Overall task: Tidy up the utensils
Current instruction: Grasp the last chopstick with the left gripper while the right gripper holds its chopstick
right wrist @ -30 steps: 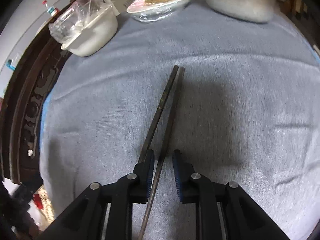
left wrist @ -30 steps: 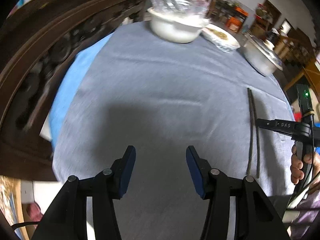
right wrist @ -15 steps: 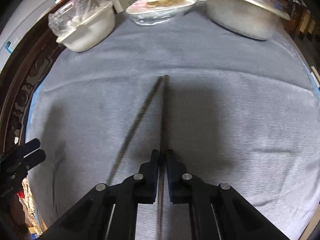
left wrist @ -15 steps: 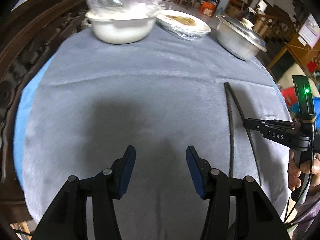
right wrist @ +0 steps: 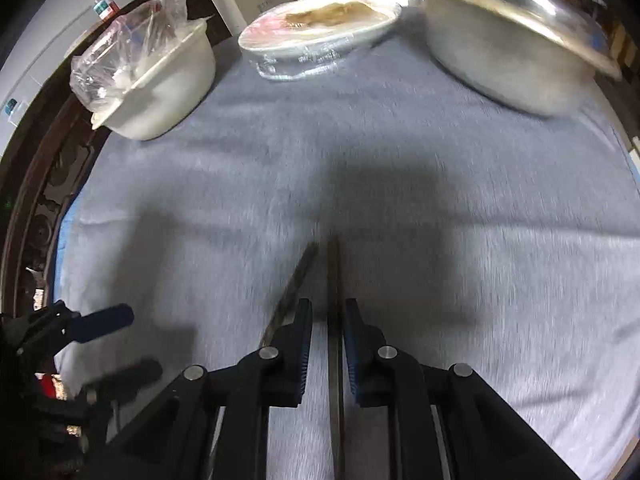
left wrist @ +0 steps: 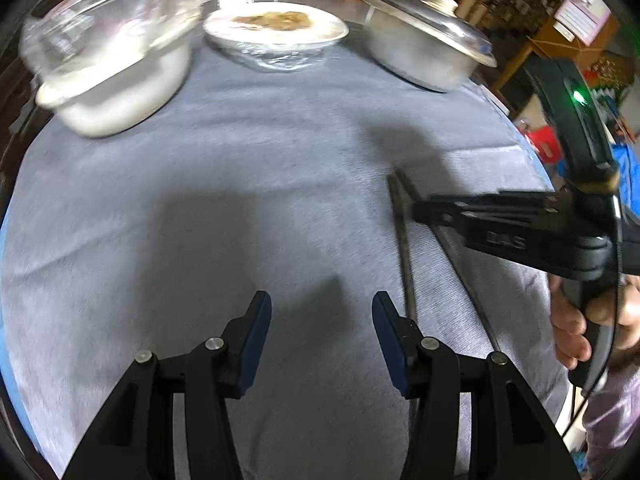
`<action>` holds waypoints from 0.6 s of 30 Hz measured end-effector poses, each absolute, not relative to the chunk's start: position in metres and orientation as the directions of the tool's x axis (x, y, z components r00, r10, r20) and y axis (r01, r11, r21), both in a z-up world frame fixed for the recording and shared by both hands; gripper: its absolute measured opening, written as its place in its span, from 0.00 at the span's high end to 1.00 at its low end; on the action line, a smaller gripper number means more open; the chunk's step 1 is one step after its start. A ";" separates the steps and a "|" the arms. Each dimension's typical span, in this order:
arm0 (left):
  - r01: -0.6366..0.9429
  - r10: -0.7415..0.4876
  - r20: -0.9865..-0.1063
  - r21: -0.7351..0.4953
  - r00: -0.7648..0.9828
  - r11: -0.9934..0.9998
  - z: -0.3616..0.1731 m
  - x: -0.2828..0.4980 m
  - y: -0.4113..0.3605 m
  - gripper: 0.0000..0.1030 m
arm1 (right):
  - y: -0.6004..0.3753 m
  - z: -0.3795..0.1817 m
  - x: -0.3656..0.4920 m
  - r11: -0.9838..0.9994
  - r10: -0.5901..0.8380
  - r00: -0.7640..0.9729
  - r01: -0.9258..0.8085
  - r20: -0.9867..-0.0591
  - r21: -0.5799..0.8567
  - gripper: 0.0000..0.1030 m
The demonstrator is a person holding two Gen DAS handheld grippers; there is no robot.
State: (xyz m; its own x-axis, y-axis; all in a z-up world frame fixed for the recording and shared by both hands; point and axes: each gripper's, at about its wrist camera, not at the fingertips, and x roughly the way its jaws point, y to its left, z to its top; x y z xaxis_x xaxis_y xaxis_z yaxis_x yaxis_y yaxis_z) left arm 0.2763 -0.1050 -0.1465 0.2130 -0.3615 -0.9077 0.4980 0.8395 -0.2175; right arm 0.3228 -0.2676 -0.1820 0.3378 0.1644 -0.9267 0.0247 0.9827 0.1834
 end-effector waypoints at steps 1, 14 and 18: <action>0.514 -0.365 -0.909 -0.219 0.202 0.829 -0.147 0.280 -0.109 0.48 | -0.266 -0.183 0.327 0.984 0.162 0.339 0.019 -0.927 0.179 0.82; 0.607 -0.418 -0.906 -0.294 0.069 0.738 -0.162 0.321 -0.186 0.48 | -0.330 -0.182 0.297 0.964 0.195 0.331 0.111 -0.923 0.243 0.92; 0.611 -0.423 -0.904 -0.303 0.057 0.731 -0.166 0.331 -0.201 0.50 | -0.343 -0.178 0.288 0.963 0.187 0.307 0.131 -0.933 0.236 0.92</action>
State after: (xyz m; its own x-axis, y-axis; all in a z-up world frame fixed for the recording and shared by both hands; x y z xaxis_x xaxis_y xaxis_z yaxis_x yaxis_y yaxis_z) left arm 0.3314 -0.2006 -0.1662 0.0574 -0.4230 -0.9043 0.6107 0.7315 -0.3034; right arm 0.2879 -0.3432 -0.1784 0.3068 0.1871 -0.9332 0.1314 0.9628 0.2363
